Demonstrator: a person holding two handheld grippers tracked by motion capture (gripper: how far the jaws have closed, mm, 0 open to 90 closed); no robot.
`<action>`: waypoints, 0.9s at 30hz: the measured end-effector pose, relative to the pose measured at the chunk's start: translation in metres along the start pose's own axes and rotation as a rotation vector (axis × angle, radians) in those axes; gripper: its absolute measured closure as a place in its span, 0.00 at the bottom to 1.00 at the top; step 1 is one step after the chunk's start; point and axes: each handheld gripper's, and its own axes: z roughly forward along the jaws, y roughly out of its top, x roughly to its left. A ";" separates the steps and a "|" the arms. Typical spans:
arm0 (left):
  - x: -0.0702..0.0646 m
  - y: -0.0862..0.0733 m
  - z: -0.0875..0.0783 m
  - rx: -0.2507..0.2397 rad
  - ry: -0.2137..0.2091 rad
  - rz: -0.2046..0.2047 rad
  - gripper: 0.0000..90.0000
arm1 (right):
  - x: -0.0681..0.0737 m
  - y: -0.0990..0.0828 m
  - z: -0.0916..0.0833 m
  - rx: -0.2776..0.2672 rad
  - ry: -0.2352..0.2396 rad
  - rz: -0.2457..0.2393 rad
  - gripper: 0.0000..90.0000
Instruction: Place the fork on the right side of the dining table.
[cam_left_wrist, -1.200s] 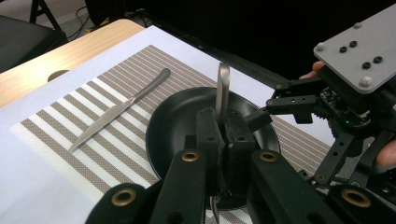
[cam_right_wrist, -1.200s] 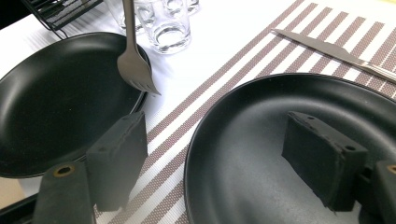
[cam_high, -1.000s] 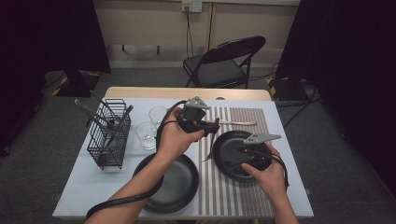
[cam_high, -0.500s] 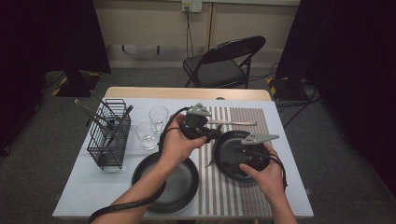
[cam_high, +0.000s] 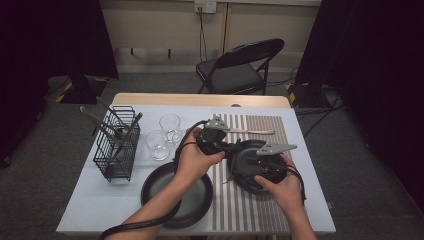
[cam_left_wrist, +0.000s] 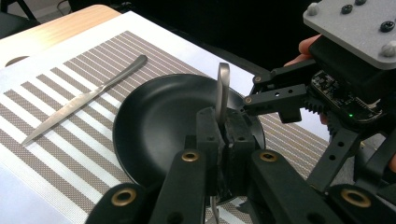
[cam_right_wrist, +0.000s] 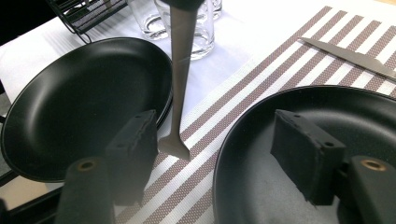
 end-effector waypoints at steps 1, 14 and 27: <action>-0.001 0.000 0.001 -0.005 0.001 -0.001 0.97 | 0.000 0.000 0.000 -0.002 -0.001 0.003 0.35; -0.006 -0.008 0.005 -0.001 -0.001 -0.001 0.97 | 0.008 0.002 -0.001 -0.035 -0.008 0.055 0.48; -0.011 -0.011 0.008 -0.001 -0.004 0.011 0.97 | 0.015 0.006 -0.001 -0.102 -0.040 0.084 0.66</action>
